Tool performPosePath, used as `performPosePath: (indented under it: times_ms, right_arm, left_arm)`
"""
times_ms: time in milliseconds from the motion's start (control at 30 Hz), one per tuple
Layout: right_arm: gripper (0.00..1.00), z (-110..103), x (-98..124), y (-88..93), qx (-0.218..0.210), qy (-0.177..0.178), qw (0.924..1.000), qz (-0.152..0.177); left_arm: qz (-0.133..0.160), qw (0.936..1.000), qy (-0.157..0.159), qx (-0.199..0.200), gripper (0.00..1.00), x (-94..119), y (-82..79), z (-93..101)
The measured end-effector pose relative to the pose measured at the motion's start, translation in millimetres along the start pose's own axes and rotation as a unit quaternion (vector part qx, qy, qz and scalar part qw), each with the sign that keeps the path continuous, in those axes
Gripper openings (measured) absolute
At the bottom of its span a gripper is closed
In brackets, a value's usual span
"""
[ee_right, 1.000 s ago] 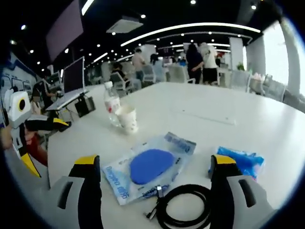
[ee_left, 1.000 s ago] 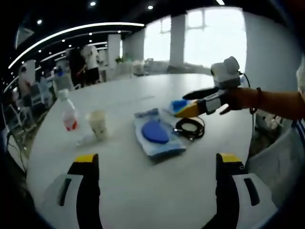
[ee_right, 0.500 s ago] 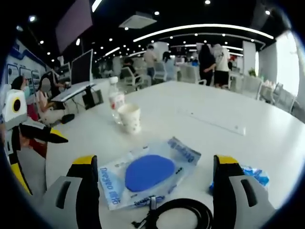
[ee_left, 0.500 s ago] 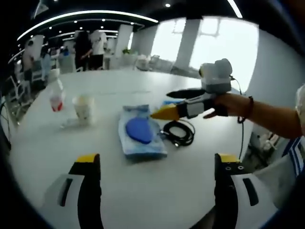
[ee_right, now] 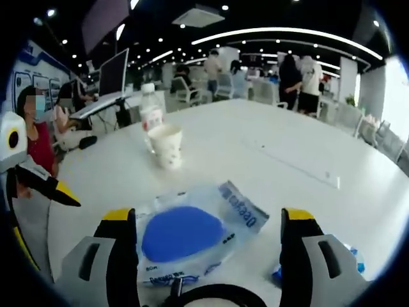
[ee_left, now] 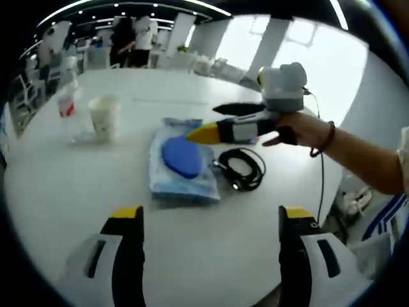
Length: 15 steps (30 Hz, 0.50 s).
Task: Arrange the tabletop items into an orderly group along one side of the table until the central work area is clear of visible clutter.
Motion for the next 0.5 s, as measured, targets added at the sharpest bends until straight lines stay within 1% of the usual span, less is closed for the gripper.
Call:
performPosePath:
  times_ms: [67,133,167,233,333,433,500]
  right_arm:
    - [0.87,4.4,-4.6,0.0,0.008,0.0,1.0,0.0]
    - [0.85,6.9,-8.6,0.6,0.01,-0.003,0.9999,-0.003]
    - [0.83,9.6,-11.9,1.2,0.015,-0.005,0.9999,-0.004]
    - [0.79,14.4,-15.8,2.7,0.026,0.0,0.9996,-0.013]
    - [0.72,21.3,-21.2,4.2,0.041,0.003,0.9989,-0.02]
    - [0.66,26.7,-25.5,5.9,0.047,0.004,0.9986,-0.026]
    - [0.61,29.9,-28.1,7.5,0.059,0.008,0.9977,-0.031]
  left_arm:
    - [0.0,0.9999,-0.011,0.012,0.75,-6.2,0.4,-1.7]
    - [-0.005,0.9996,-0.009,0.027,0.72,-11.5,1.7,-1.1]
    - [-0.008,0.9992,-0.009,0.037,0.71,-15.2,3.0,-0.3]
    - [-0.004,0.9978,-0.012,0.065,0.69,-20.8,3.3,0.6]
    - [-0.001,0.9966,-0.01,0.081,0.67,-28.0,3.6,2.1]
    - [-0.005,0.9951,-0.013,0.098,0.63,-33.9,4.6,2.6]
    - [-0.002,0.9935,-0.016,0.113,0.6,-37.0,4.1,1.7]
Point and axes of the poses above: the point that each gripper's makers call its tool centre point, and the gripper's own axes: x roughly backward along the fingers, z roughly to its right, y roughly out of its underside, the point moved 4 cm from there along x, roughly backward along the fingers, and after that the axes turned 7 degrees about -x, right-handed, at the moved point
